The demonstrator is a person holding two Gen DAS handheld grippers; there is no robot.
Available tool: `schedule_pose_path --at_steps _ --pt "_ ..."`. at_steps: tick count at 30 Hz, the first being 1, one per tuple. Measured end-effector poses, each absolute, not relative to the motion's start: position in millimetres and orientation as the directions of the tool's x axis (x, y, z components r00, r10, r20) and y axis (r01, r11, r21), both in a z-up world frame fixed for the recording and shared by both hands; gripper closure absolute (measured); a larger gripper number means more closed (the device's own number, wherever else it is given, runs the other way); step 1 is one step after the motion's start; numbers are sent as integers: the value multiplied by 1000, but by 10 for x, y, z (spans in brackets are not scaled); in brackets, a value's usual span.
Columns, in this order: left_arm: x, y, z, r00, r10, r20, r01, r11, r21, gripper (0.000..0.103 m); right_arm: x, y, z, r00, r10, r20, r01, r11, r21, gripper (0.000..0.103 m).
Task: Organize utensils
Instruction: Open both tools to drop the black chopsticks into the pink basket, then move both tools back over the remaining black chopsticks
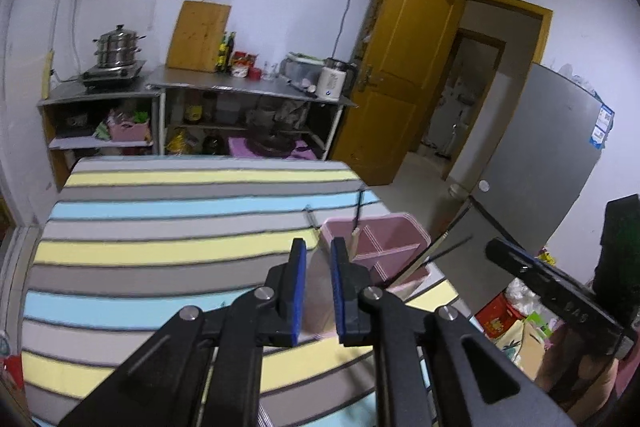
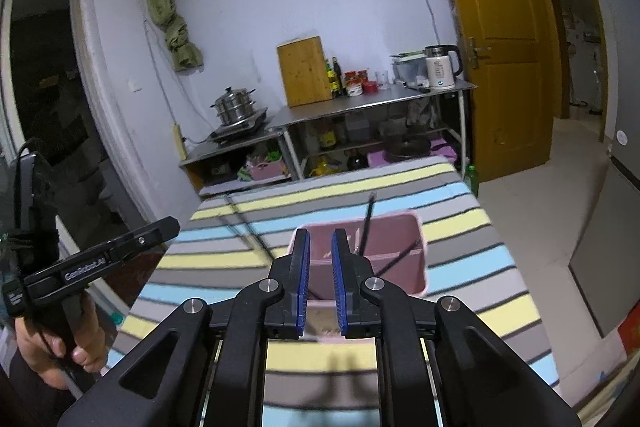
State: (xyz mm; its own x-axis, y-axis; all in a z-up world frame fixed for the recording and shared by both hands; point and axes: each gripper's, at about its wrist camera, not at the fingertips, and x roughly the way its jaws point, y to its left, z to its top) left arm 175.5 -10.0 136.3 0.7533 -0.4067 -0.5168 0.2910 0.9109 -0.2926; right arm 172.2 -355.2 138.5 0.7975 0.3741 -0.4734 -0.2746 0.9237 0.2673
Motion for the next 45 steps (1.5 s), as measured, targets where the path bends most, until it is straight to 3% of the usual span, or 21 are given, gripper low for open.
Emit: schedule_pose_path --at_steps 11,27,36,45 --pt "1477 203 775 714 -347 -608 201 933 -297 90 1481 -3230 959 707 450 -545 -349 893 284 92" --pt "1746 236 -293 574 -327 -751 89 936 -340 84 1627 -2921 341 581 469 -665 -374 880 293 92" --pt "1901 177 -507 552 -313 -773 65 940 -335 80 1735 -2856 214 554 473 -685 -373 877 303 92" --pt "1879 25 -479 585 -221 -780 76 973 -219 79 1750 -2826 188 547 477 -688 -373 875 309 92"
